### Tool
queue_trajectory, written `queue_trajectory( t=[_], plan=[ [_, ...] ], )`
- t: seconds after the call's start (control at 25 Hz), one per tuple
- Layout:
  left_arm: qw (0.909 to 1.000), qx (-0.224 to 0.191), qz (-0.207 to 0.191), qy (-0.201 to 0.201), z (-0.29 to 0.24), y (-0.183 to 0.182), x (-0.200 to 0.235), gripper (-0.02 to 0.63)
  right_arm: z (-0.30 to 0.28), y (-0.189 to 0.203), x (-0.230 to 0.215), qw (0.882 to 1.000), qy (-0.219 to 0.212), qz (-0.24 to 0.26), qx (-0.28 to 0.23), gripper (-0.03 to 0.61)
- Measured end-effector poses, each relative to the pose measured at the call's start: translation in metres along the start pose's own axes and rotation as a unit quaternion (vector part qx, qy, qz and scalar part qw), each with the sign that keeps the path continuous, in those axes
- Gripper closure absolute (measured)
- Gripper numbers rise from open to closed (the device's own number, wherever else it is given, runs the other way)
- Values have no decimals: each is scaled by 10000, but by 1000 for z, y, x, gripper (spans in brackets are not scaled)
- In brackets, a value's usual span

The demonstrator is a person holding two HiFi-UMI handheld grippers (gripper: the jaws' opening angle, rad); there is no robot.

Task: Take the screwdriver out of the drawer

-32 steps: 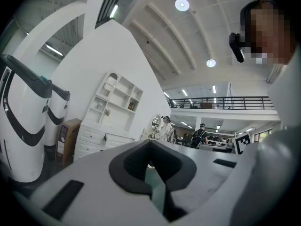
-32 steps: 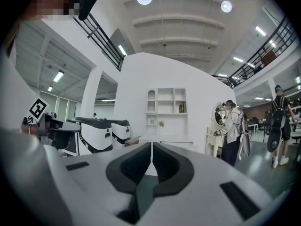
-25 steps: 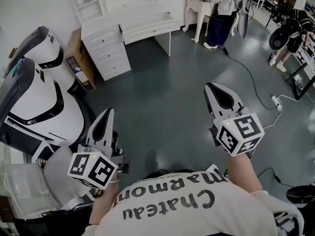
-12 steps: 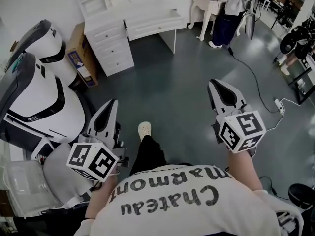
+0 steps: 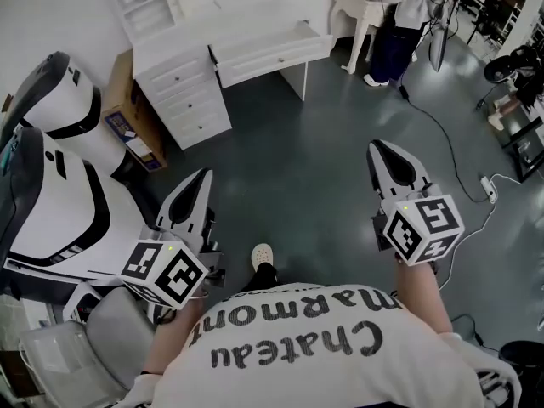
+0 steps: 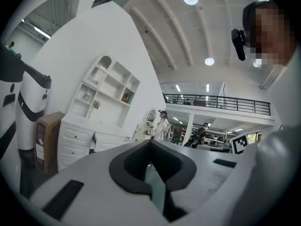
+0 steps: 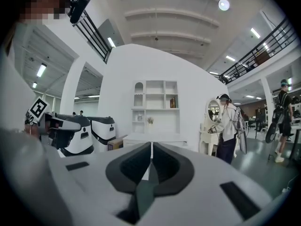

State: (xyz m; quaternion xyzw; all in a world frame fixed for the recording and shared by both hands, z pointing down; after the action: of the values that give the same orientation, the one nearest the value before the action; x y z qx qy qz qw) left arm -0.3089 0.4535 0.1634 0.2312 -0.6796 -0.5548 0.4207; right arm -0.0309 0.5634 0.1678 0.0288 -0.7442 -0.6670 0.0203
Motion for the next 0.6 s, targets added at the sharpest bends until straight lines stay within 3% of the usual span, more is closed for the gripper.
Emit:
queue_trajectory(
  t=[0.28, 0.6],
  plan=[
    [9999, 144, 23, 18, -84, -47, 94, 591, -126, -17, -4, 9998, 52, -207, 45, 549],
    [9994, 238, 215, 133, -139, -74, 163, 591, -209, -19, -1, 9990, 143, -400, 141, 549]
  ],
)
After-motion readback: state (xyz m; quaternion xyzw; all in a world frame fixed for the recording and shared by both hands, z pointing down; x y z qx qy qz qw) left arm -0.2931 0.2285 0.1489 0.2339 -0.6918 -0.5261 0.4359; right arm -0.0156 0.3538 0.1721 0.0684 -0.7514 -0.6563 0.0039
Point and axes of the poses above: the fingertips, and each gripper's own axes: z backward along the fingers, x to its left, y out of its underside, the point moved 4 cm from there along z, backward along the fingers, and after that the axes turned 1 degree about -x, right-handed, at the moved point
